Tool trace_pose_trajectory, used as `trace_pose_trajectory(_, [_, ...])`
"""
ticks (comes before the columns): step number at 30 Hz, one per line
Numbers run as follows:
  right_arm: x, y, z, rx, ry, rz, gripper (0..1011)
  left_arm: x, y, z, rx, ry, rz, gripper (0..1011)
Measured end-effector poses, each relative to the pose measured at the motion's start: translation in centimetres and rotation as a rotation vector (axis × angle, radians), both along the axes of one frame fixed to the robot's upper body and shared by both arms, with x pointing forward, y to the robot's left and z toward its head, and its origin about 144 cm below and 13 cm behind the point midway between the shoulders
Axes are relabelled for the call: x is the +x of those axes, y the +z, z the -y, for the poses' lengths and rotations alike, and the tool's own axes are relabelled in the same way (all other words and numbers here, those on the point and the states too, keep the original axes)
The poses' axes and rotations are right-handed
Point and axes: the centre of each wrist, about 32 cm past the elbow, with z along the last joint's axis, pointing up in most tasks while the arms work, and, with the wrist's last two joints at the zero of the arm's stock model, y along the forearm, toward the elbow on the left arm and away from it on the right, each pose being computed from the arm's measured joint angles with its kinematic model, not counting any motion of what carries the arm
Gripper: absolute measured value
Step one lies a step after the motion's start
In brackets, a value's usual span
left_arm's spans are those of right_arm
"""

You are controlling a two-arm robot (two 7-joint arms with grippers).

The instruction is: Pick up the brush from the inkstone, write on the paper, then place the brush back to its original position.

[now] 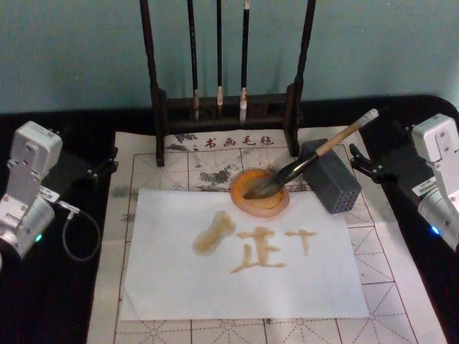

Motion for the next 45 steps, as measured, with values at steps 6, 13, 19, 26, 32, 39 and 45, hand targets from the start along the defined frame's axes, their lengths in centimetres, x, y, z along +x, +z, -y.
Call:
trace_pose_trajectory(6, [0.0, 0.0, 0.0, 0.0, 0.0, 0.0, 1000, 0.0, 0.0, 0.0, 0.0, 0.0, 0.0, 1001])
trace_pose_trajectory(13, [0.0, 0.0, 0.0, 0.0, 0.0, 0.0, 1000, 0.0, 0.0, 0.0, 0.0, 0.0, 0.0, 1001])
trace_pose_trajectory(19, [0.0, 0.0, 0.0, 0.0, 0.0, 0.0, 1000, 0.0, 0.0, 0.0, 0.0, 0.0, 0.0, 1001])
trace_pose_trajectory(26, [0.0, 0.0, 0.0, 0.0, 0.0, 0.0, 1000, 0.0, 0.0, 0.0, 0.0, 0.0, 0.0, 1001])
trace_pose_trajectory(32, [0.0, 0.0, 0.0, 0.0, 0.0, 0.0, 1000, 0.0, 0.0, 0.0, 0.0, 0.0, 0.0, 1001])
trace_pose_trajectory(39, [0.0, 0.0, 0.0, 0.0, 0.0, 0.0, 1000, 0.0, 0.0, 0.0, 0.0, 0.0, 0.0, 1001])
trace_pose_trajectory(45, [0.0, 0.0, 0.0, 0.0, 0.0, 0.0, 1000, 0.0, 0.0, 0.0, 0.0, 0.0, 0.0, 1001])
